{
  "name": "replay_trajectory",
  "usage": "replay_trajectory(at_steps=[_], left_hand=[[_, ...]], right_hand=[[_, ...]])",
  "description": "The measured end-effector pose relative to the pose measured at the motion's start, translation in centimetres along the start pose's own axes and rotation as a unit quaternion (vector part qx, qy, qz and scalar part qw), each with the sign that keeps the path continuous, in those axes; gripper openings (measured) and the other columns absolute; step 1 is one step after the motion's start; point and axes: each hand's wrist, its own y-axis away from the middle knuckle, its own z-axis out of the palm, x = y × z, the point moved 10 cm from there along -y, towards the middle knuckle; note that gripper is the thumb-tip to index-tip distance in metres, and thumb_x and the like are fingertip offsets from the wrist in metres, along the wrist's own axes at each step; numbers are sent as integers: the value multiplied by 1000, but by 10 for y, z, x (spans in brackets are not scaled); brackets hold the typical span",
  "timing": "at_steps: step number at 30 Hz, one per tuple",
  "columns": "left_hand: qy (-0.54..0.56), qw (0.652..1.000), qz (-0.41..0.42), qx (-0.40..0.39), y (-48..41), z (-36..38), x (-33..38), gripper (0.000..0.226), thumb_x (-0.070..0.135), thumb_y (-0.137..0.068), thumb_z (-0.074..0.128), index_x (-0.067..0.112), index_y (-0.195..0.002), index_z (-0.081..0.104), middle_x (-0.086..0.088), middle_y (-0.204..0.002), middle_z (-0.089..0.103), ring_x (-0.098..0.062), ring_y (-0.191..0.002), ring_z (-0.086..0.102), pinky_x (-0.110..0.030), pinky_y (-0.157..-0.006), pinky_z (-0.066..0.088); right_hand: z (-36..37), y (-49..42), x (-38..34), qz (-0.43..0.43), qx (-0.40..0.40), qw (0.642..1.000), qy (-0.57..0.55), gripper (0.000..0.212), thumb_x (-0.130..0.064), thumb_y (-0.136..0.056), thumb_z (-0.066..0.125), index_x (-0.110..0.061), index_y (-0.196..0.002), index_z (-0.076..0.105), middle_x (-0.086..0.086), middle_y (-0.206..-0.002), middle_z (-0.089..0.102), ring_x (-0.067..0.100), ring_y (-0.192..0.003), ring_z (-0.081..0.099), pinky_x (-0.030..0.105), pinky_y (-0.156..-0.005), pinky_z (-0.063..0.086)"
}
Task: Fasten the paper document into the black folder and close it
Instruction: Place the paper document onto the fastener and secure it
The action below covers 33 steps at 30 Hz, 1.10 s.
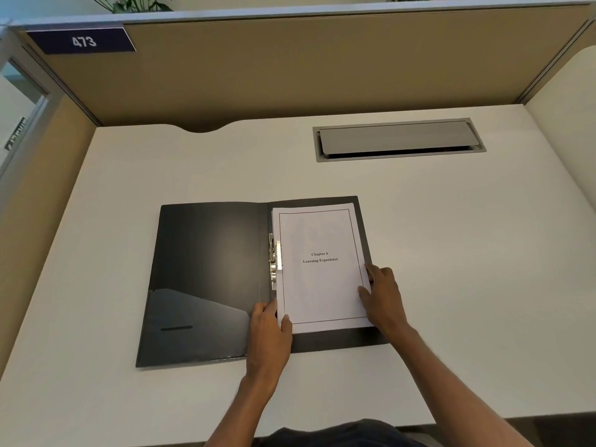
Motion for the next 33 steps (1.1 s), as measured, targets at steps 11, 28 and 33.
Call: replay_trajectory(at_steps=[11,28,33], left_hand=[[-1,1000,8,-9,-1,2,-1,45,27,-102,61,18,-145,56,-2,-137,56,-20,-118,63,-31,-102,53],[-4,1000,-16,-5,-4,0,-9,45,30,-100,62,18,-143,57,-3,-138,57,-21,-119,62,-34,-104,53],[22,998,3,52,-25,-28,5,39,22,-103,59,14,-141,59,-6,-136,59,-22,-116,63,-34,-99,54]], right_hand=[[-4,-3,0,-3,-3,1000,4,57,-14,-96,63,-15,-150,44,2,-115,46,16,-91,53,25,-87,43],[70,-3,-132,-198,-77,942,260,84,-26,-84,81,-25,-154,35,6,-159,38,29,-140,45,41,-108,47],[75,0,-128,-200,-73,933,291,76,-26,-86,79,-25,-151,40,6,-156,39,28,-139,44,39,-105,48]])
